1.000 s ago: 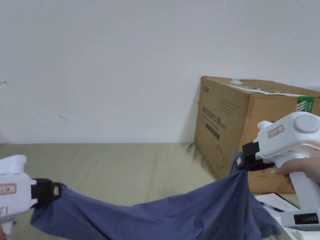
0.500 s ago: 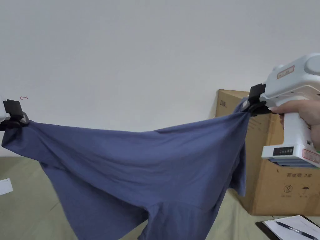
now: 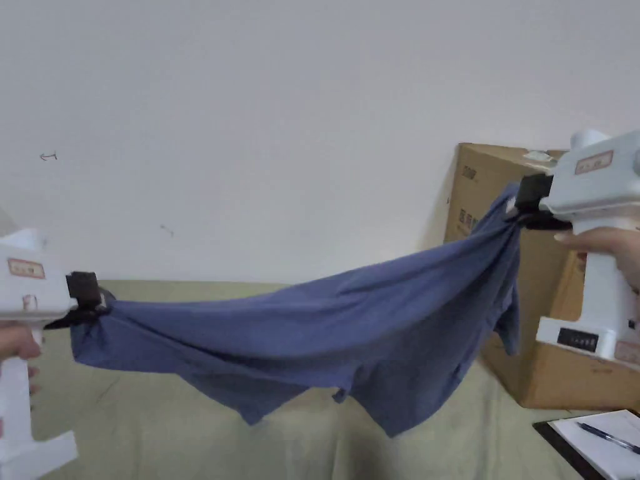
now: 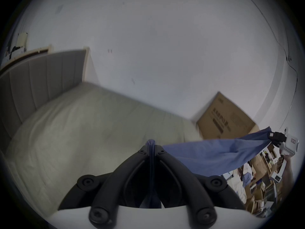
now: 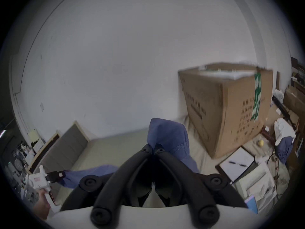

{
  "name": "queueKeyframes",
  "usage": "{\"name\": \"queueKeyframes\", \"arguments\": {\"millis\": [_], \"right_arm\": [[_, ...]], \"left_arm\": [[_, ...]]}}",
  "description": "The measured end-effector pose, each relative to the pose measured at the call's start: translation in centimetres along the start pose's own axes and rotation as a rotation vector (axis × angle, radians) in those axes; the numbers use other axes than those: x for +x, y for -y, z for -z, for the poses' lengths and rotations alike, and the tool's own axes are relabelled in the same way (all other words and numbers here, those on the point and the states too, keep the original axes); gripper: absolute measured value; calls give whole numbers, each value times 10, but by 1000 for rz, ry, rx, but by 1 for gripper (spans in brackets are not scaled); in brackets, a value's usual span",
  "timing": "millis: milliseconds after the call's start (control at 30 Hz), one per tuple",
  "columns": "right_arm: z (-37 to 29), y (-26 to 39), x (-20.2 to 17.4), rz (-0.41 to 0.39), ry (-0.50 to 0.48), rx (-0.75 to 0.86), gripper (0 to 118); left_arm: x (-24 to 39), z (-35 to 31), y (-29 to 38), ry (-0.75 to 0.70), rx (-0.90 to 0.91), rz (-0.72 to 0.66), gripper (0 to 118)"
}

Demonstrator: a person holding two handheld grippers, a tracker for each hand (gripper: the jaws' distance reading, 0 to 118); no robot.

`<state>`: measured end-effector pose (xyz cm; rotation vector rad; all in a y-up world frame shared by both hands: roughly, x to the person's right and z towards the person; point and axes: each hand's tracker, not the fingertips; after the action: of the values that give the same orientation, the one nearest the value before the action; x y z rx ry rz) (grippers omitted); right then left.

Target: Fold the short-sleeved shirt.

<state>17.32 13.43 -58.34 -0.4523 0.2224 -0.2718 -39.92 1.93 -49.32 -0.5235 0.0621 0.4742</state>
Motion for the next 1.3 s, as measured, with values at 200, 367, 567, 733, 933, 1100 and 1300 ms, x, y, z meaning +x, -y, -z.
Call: {"name": "queueKeyframes", "arguments": {"millis": [200, 367, 567, 733, 933, 1100, 1300], "right_arm": [[13, 170, 65, -8, 78, -200, 0], [-12, 265, 107, -14, 96, -323, 0], [-73, 284, 113, 2, 22, -286, 0], [-78, 287, 115, 36, -13, -310, 0], [-31, 331, 132, 45, 267, -568, 0], [-21, 358, 139, 95, 289, -584, 2], [-43, 354, 125, 83, 274, -510, 118]], "left_arm": [[-43, 24, 146, -66, -222, -39, 4], [-64, -13, 216, -37, -284, -61, 4], [-67, -82, 214, 69, -180, -139, 4], [-65, -103, 211, -30, -175, -40, 4], [-78, -65, 250, -177, -369, 38, 4], [-96, -55, 266, -326, -376, 20, 4], [-93, -69, 263, -351, -314, 3, 116]]}}
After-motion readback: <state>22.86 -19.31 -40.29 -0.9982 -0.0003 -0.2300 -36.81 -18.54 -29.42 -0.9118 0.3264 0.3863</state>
